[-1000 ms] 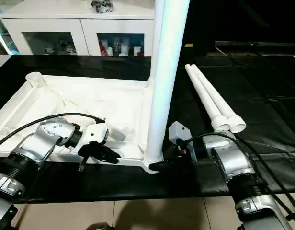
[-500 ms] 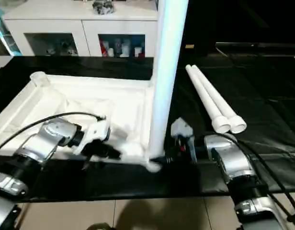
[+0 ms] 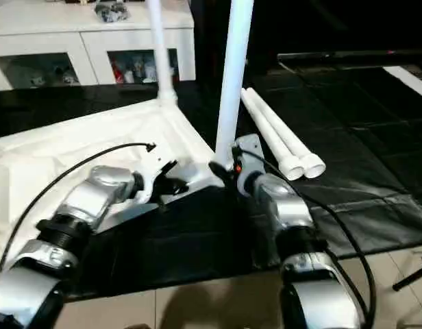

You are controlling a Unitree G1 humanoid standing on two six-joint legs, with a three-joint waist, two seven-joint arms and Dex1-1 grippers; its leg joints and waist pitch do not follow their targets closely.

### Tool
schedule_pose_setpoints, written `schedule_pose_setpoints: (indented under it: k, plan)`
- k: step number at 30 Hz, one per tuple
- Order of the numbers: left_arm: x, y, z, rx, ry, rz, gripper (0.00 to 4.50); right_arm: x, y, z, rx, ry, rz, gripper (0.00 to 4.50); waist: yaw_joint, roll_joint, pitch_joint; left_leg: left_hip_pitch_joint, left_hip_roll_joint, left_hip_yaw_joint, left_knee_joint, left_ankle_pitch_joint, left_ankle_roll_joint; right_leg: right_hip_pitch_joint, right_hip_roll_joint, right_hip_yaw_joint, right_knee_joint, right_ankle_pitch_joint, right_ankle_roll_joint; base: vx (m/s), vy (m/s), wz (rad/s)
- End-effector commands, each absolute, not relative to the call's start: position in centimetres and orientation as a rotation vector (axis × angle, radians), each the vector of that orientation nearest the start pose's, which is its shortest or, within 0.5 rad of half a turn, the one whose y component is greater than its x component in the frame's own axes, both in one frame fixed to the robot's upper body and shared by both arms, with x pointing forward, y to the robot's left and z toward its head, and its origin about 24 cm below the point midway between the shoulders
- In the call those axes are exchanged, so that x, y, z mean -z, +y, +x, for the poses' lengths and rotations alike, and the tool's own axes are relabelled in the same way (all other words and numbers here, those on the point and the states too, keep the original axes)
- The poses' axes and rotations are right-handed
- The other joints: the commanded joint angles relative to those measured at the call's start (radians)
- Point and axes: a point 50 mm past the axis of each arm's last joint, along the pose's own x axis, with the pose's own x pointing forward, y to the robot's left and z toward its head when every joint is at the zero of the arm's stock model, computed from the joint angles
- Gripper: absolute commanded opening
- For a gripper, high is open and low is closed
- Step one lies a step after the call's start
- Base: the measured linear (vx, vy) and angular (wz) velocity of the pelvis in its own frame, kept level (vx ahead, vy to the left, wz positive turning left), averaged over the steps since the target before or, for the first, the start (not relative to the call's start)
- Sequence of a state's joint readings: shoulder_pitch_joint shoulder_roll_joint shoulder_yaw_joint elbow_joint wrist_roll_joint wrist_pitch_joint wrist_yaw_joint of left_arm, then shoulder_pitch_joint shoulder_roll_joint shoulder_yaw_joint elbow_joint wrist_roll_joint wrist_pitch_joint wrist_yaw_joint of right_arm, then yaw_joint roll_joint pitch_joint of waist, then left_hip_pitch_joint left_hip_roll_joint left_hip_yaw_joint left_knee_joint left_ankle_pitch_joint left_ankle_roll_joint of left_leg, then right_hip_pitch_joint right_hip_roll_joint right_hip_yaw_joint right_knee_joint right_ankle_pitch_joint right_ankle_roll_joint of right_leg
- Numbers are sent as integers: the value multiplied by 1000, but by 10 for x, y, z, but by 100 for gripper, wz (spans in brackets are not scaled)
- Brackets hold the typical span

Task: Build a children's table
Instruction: Rotate leg to tighten

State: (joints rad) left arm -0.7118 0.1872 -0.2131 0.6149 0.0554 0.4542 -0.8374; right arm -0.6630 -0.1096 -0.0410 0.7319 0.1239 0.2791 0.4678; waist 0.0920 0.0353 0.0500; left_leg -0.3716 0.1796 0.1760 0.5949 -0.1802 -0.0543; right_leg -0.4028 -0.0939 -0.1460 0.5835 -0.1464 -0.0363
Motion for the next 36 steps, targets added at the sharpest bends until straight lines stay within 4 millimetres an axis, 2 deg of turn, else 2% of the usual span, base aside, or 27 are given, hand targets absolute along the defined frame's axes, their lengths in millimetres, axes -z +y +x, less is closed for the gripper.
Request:
schedule_pose_setpoints:
  k: [1, 2, 4, 7, 12, 16, 19, 20, 21, 24, 32, 36]
  plan:
    - [-98, 71, 353, 992, 357, 274, 0, -37, -75, 343, -701, 420, 151, 328, 8, 0, -84, 6, 55, -23, -60, -128, 73, 65, -80, 67, -53, -160, -194, 0, 0, 0]
    - [-97, 71, 352, 997, 357, 277, 0, -37, -75, 343, -704, 418, 152, 342, 9, -3, -84, 6, 56, -23, -59, -119, 81, 66, -80, 67, -50, -142, -200, 0, 0, 0]
    - [-96, 72, 350, 1020, 357, 292, 0, -38, -77, 343, -705, 408, 155, 352, 7, -1, -82, 5, 56, -23, -60, -130, 85, 66, -82, 67, -53, -156, -201, 0, 0, 0]
    - [-90, 79, 346, 1053, 387, 320, 0, -37, -86, 343, -705, 382, 118, 387, 5, 1, -80, 9, 57, -22, -62, -170, 70, 67, -84, 67, -60, -209, -188, 0, 0, 0]
    - [-81, 91, 344, 1057, 425, 367, 0, -36, -101, 339, -736, 347, 69, 423, 5, 0, -78, 11, 57, -22, -64, -187, 62, 65, -81, 67, -63, -226, -179, 0, 0, 0]
    - [-73, 113, 338, 1158, 460, 447, 0, -38, -136, 326, -868, 290, -28, 445, 14, -5, -78, 10, 58, -21, -63, -191, 74, 65, -83, 68, -65, -240, -166, 0, 0, 0]
    - [-73, 123, 335, 1217, 474, 462, 0, -40, -153, 317, -967, 292, -100, 445, 24, -3, -77, 10, 60, -20, -62, -191, 83, 63, -81, 68, -64, -251, -161, 0, 0, 0]
    - [-73, 126, 333, 1257, 449, 478, 0, -43, -160, 315, -993, 289, -103, 445, 25, -7, -75, 10, 60, -19, -63, -195, 84, 63, -80, 68, -65, -264, -161, 0, 0, 0]
    - [-73, 126, 333, 1257, 449, 478, 0, -43, -160, 315, -993, 289, -103, 445, 28, -6, -74, 9, 59, -20, -63, -199, 86, 64, -81, 67, -67, -275, -158, 0, 0, 0]
    - [-69, 137, 327, 1375, 441, 504, 0, -55, -175, 312, -1071, 267, -109, 445, 30, -7, -76, 10, 60, -19, -62, -207, 86, 63, -81, 67, -69, -292, -159, 0, 0, 0]
    - [-60, 145, 318, 1502, 507, 561, 0, -62, -179, 304, -1236, 271, -182, 445, 53, -7, -76, 16, 67, -19, -64, -215, 74, 57, -84, 70, -66, -301, -168, 0, 0, 0]
    - [-61, 142, 312, 1592, 508, 561, 0, -62, -175, 303, -1308, 290, -240, 445, 55, -11, -74, 14, 66, -19, -65, -220, 71, 57, -85, 70, -65, -310, -168, 0, 0, 0]
